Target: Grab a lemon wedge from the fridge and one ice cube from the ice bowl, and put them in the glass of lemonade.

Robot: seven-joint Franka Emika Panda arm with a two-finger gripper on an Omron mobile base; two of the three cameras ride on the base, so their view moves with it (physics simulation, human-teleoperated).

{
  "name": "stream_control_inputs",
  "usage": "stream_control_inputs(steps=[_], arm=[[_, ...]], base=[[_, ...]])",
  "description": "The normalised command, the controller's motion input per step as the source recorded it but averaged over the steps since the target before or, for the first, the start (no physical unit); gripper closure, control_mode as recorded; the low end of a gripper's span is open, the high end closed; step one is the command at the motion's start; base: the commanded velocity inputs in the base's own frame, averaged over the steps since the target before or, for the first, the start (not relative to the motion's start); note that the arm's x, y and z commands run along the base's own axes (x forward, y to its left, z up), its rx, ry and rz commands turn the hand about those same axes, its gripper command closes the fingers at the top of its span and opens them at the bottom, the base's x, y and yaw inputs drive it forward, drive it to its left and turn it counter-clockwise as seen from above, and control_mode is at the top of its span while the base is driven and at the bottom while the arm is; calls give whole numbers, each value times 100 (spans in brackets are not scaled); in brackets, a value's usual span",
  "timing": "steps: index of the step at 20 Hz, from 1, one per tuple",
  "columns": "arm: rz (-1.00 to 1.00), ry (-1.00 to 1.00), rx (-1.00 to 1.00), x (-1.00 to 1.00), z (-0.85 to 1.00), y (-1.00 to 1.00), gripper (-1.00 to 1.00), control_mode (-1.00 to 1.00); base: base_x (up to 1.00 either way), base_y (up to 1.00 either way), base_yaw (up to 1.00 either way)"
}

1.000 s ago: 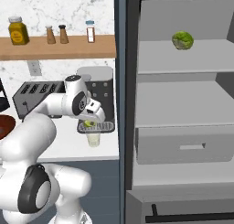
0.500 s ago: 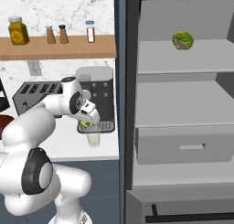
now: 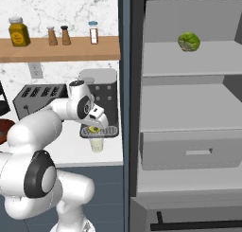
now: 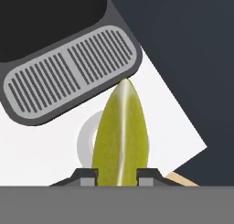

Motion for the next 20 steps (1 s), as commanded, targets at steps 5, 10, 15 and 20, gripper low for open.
stream_control_inputs(steps=[5, 10, 15, 20], arm=[[0, 0, 0, 0, -3, 8, 100, -100], [0, 0, 0, 0, -21, 1, 100, -100], [0, 0, 0, 0, 0, 0, 100, -100], [0, 0, 0, 0, 0, 0, -100, -100]], base=[[0, 0, 0], [0, 0, 0], [0, 0, 0], [0, 0, 0]])
